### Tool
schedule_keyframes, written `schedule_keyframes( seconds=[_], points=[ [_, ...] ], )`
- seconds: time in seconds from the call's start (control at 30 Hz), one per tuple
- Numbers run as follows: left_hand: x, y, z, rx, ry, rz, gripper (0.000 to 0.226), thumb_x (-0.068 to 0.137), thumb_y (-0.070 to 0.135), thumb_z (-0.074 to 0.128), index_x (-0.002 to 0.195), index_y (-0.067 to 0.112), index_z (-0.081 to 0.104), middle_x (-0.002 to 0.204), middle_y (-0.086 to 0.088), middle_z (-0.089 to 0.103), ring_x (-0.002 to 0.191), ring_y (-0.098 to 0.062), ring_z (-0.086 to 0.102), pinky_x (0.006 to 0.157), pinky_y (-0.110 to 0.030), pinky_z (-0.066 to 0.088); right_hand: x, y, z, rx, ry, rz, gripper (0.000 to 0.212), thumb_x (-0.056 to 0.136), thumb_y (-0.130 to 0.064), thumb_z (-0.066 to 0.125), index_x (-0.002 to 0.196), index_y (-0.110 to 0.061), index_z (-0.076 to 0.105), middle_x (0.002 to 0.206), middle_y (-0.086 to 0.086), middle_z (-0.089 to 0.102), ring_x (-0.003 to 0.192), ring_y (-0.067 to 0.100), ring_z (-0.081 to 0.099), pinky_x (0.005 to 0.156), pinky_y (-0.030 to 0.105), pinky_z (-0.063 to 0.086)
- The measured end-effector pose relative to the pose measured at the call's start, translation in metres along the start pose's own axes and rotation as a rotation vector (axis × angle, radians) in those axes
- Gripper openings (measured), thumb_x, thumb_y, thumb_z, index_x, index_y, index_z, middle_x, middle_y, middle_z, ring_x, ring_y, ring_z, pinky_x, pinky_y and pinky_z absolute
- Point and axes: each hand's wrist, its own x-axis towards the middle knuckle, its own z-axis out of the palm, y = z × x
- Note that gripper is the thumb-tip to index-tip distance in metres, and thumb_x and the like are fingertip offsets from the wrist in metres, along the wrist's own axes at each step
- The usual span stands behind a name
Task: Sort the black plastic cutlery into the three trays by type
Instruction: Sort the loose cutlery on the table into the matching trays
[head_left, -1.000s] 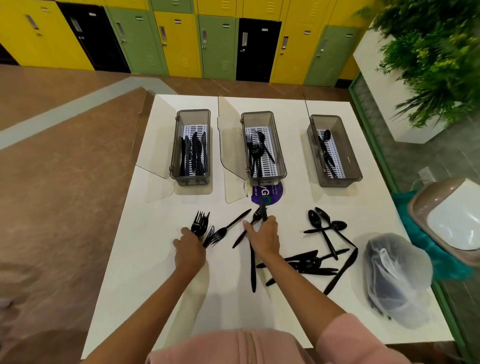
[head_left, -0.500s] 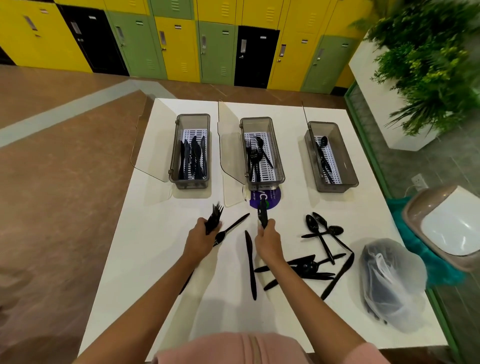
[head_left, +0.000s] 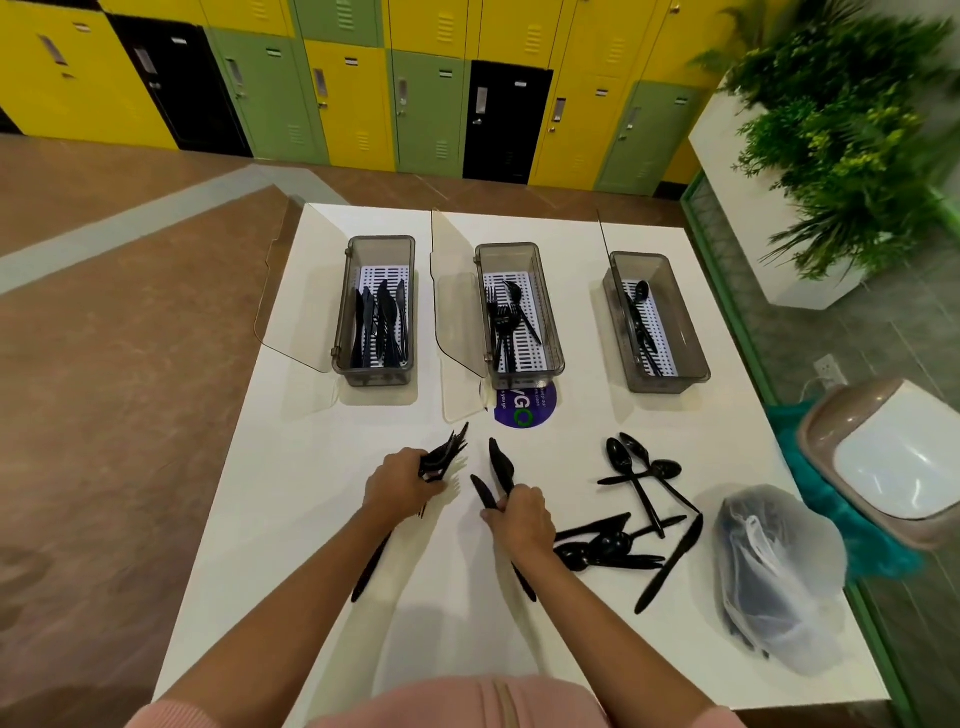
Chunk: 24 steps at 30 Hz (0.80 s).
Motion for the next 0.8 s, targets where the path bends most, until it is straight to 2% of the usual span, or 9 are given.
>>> schedule_keyframes(
  seconds=[0.1, 0.23, 0.3, 0.37, 0.47, 0.6, 0.67, 0.73, 0.8],
  points=[
    [0.004, -0.002, -0.015, -0.109, -0.111, 0.012, 0.029, 0.075, 0.029, 0.079, 0.062, 0.017, 0.056, 0.06, 0.001, 0.055, 0.061, -0.015, 0.055, 0.059, -0.026, 0.039, 0.002, 0.002, 0.001, 0.046, 0.011, -0.038, 0.028, 0.093, -0.033, 0.056, 0.104, -0.007, 0.055, 0.111, 0.011, 0.061, 0.099, 0.03, 0.062, 0.082, 0.039, 0.052],
    [-0.002, 0.005, -0.043, -0.276, -0.322, 0.034, 0.026, 0.075, 0.02, 0.08, 0.056, 0.016, 0.062, 0.044, 0.009, 0.039, 0.042, -0.005, 0.033, 0.045, -0.016, 0.025, 0.003, -0.002, -0.011, 0.344, 0.166, -0.275, 0.014, 0.098, -0.026, 0.046, 0.099, -0.013, 0.041, 0.084, 0.007, 0.066, 0.077, 0.026, 0.065, 0.071, 0.047, 0.054],
    [-0.007, 0.011, -0.054, -0.243, -0.462, 0.036, 0.028, 0.074, 0.025, 0.08, 0.051, 0.024, 0.063, 0.047, 0.008, 0.037, 0.043, -0.007, 0.031, 0.045, -0.017, 0.024, 0.004, -0.009, -0.022, 0.371, 0.178, -0.442, 0.012, 0.1, -0.024, 0.045, 0.105, -0.013, 0.041, 0.077, -0.001, 0.064, 0.072, 0.019, 0.063, 0.069, 0.04, 0.053],
    [-0.011, 0.016, -0.06, -0.221, -0.613, 0.061, 0.028, 0.075, 0.029, 0.079, 0.057, 0.02, 0.06, 0.051, 0.005, 0.037, 0.048, -0.01, 0.032, 0.048, -0.02, 0.025, 0.005, -0.017, -0.034, 0.379, 0.094, -0.557, 0.018, 0.1, -0.023, 0.046, 0.114, -0.012, 0.046, 0.076, -0.004, 0.061, 0.069, 0.012, 0.06, 0.069, 0.031, 0.047],
    [-0.015, 0.021, -0.063, -0.308, -0.747, 0.103, 0.031, 0.08, 0.023, 0.074, 0.059, 0.017, 0.051, 0.049, 0.004, 0.037, 0.046, -0.01, 0.032, 0.05, -0.021, 0.028, 0.011, -0.023, -0.044, 0.379, -0.067, -0.597, 0.02, 0.099, -0.021, 0.048, 0.115, -0.014, 0.057, 0.075, -0.005, 0.062, 0.063, 0.003, 0.054, 0.064, 0.02, 0.043],
    [-0.016, 0.023, -0.067, -0.518, -0.732, 0.086, 0.026, 0.079, 0.016, 0.072, 0.057, 0.023, 0.06, 0.057, -0.001, 0.039, 0.049, -0.009, 0.037, 0.049, -0.019, 0.028, 0.012, -0.016, -0.048, 0.28, -0.297, -0.528, 0.027, 0.096, -0.041, 0.051, 0.091, -0.021, 0.068, 0.066, -0.01, 0.055, 0.049, -0.002, 0.044, 0.054, 0.016, 0.034],
    [-0.015, 0.02, -0.07, -0.591, -0.693, 0.05, 0.019, 0.074, 0.016, 0.073, 0.061, 0.02, 0.059, 0.061, -0.003, 0.04, 0.049, -0.007, 0.04, 0.048, -0.018, 0.029, 0.009, -0.012, -0.049, 0.305, -0.381, -0.516, 0.027, 0.095, -0.044, 0.052, 0.084, -0.027, 0.07, 0.065, -0.01, 0.052, 0.052, 0.0, 0.043, 0.054, 0.014, 0.033],
    [-0.016, 0.019, -0.07, -0.633, -0.65, 0.004, 0.022, 0.065, 0.026, 0.075, 0.068, 0.016, 0.056, 0.073, -0.007, 0.044, 0.049, -0.008, 0.04, 0.048, -0.017, 0.032, 0.005, -0.009, -0.049, 0.348, -0.435, -0.504, 0.026, 0.095, -0.041, 0.054, 0.085, -0.024, 0.07, 0.067, -0.009, 0.051, 0.058, 0.0, 0.044, 0.058, 0.011, 0.034],
    [-0.016, 0.017, -0.068, -0.67, -0.583, -0.041, 0.028, 0.065, 0.041, 0.075, 0.069, 0.016, 0.062, 0.07, -0.005, 0.05, 0.052, -0.01, 0.041, 0.049, -0.017, 0.034, 0.002, -0.008, -0.046, 0.419, -0.462, -0.474, 0.023, 0.094, -0.038, 0.056, 0.083, -0.022, 0.068, 0.073, -0.006, 0.053, 0.066, 0.002, 0.047, 0.068, 0.015, 0.036]
  ],
)
